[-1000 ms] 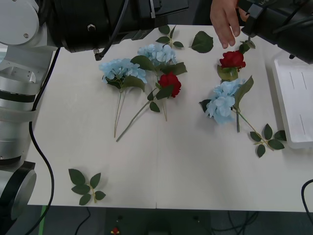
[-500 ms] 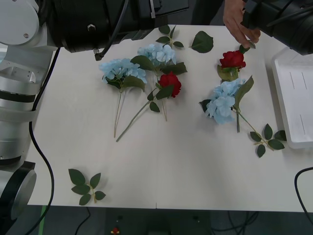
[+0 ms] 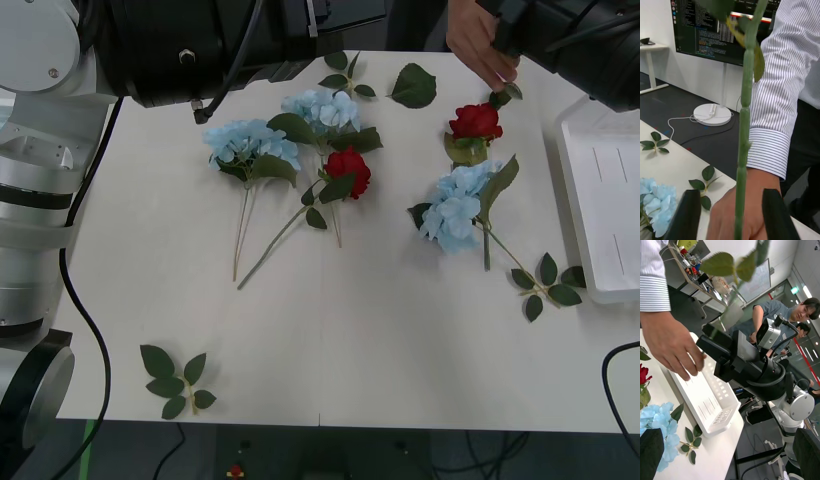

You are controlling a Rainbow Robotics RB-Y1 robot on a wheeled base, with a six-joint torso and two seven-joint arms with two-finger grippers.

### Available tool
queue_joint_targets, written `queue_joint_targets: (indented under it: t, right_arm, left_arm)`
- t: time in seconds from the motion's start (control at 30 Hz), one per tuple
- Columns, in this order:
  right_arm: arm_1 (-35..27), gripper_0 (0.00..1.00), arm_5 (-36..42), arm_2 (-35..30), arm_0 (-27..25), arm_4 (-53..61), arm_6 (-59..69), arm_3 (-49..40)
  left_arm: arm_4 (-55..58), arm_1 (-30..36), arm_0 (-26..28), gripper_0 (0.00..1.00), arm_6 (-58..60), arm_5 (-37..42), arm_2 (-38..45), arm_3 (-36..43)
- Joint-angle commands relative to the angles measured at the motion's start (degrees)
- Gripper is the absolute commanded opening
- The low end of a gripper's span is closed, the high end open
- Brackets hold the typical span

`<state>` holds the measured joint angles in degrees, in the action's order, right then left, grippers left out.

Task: Place the red flowers into the right box and the blue flowers into the left box. If a person shows an open palm, hand one flower to the person first, then continue sorting.

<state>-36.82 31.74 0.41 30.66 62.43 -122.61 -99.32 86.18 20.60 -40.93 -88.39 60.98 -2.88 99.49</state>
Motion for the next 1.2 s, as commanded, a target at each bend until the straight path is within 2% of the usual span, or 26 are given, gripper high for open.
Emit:
queue_joint_targets:
  t: [0.03, 0.43, 0.47, 0.53, 0.6, 0.9, 1.0, 1.2]
  right_arm:
    - [1.0, 1.00, -1.3, 0.7, 1.8, 0.8, -1.1, -0.5]
    - [1.1, 1.00, -1.0, 0.8, 1.1, 2.6, 0.2, -0.5]
    - [1.0, 1.00, 0.2, 0.8, 1.1, 3.0, 0.4, -0.5]
    - [1.0, 1.00, 0.2, 0.8, 1.1, 3.0, 0.4, -0.5]
    - [0.2, 1.00, 2.7, 0.7, 1.1, 4.2, 1.4, -0.5]
    - [-5.9, 1.00, 11.9, 0.7, -0.2, 8.1, 11.2, -0.5]
    - [-8.1, 1.00, 16.2, 0.7, -0.9, 8.0, 18.4, -0.5]
    - [-10.7, 1.00, 30.1, 0.7, -0.2, -0.1, 40.1, -0.5]
  left_arm:
    - [0.7, 1.5, 0.4, 1.00, -4.9, -0.6, 0.6, 0.7]
    - [0.7, 1.5, 0.4, 1.00, -4.9, -0.6, 0.6, 0.7]
    - [0.7, 1.4, 3.4, 1.00, -4.9, -0.3, -0.1, -0.4]
    - [0.7, 1.4, 3.4, 1.00, -4.9, -0.3, -0.1, -0.4]
    - [3.5, 1.8, 5.8, 1.00, -5.3, -2.4, -0.2, -0.9]
    - [9.0, 10.0, 5.7, 1.00, -4.9, -1.7, 0.6, -0.5]
    - [8.1, 14.1, 3.8, 1.00, -2.0, 0.8, 0.9, -0.5]
    - [6.3, 24.8, -1.7, 1.00, 10.8, 7.9, -0.1, -0.4]
